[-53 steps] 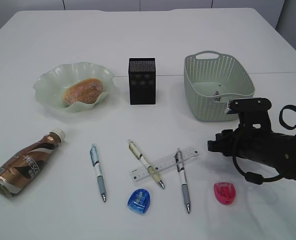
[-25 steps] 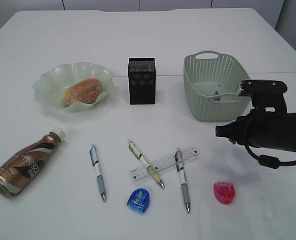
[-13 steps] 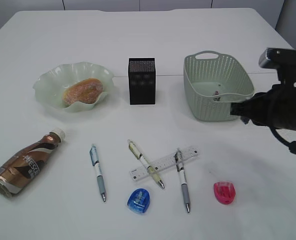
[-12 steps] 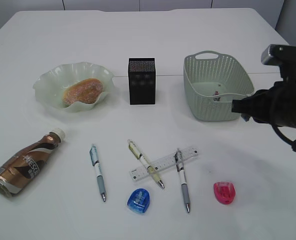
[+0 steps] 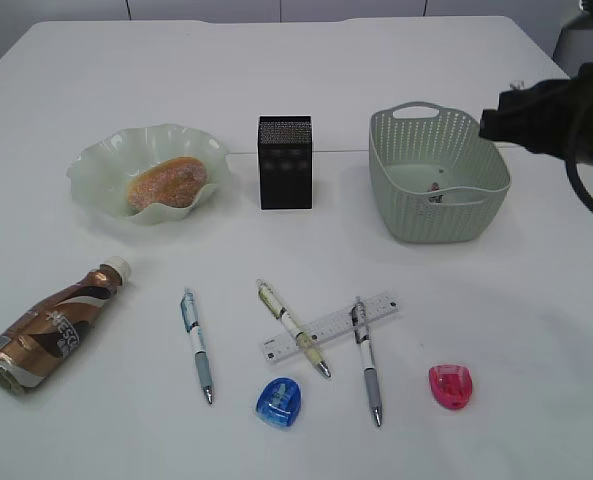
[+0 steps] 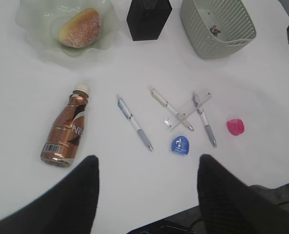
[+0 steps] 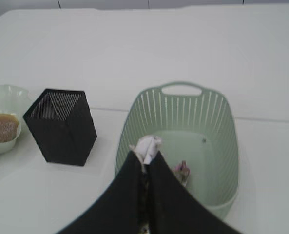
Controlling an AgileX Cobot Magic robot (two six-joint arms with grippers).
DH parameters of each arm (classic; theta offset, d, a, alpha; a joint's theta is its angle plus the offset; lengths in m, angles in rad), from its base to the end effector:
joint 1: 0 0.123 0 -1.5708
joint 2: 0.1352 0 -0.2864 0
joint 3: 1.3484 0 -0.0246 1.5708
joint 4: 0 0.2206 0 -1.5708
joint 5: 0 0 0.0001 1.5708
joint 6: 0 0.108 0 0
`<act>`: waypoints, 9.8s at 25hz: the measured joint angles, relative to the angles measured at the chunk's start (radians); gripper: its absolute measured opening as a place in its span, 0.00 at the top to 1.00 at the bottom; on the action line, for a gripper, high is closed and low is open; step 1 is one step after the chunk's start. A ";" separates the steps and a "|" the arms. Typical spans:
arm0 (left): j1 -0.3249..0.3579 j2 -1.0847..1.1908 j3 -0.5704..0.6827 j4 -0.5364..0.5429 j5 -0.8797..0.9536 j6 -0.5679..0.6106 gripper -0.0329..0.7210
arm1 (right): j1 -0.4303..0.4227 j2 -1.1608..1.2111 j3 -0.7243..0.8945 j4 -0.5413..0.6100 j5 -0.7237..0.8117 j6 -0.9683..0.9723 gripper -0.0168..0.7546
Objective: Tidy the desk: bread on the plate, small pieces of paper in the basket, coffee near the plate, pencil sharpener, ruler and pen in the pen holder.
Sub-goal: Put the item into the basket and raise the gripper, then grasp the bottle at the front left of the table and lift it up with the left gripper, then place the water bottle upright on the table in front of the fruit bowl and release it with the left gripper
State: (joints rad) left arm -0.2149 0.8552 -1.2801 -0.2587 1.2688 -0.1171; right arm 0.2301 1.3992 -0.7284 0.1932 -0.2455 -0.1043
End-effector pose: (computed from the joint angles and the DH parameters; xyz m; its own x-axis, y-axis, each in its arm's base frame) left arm 0.0920 -0.0471 0.4208 -0.7254 -0.0346 -0.6875 0.2456 0.9200 -0.3054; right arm 0.2823 0.0610 0.2719 -0.3412 0.0054 -0.9400 -0.1572 0.9856 0.0627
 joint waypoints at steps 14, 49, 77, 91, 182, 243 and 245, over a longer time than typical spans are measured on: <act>0.000 0.000 0.000 0.000 0.000 0.000 0.36 | 0.000 0.167 -0.296 0.032 0.003 -0.132 0.96; 0.000 0.000 0.000 -0.035 0.000 0.000 0.36 | -0.058 0.560 -0.556 0.300 0.084 -0.224 0.31; 0.000 0.000 0.000 -0.028 0.000 0.000 0.37 | -0.058 -0.046 -0.575 -0.202 1.294 0.045 0.31; 0.000 0.018 0.000 0.075 0.000 0.000 0.37 | -0.058 -0.515 -0.340 -0.263 1.296 0.180 0.31; -0.093 1.330 -0.206 0.391 -0.195 0.147 0.63 | -0.058 -0.857 -0.126 -0.351 1.406 0.303 0.31; -0.036 1.163 0.602 0.140 -2.372 0.148 0.64 | -0.058 -0.857 -0.126 -0.425 1.457 0.303 0.31; -0.036 1.182 0.601 0.147 -2.375 0.148 0.64 | -0.058 -0.857 -0.126 -0.431 1.457 0.303 0.31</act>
State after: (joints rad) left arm -0.2505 2.0374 -0.6791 -0.1121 -1.1062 0.0307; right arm 0.1722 0.5422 -0.8546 -0.2381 1.2116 0.1989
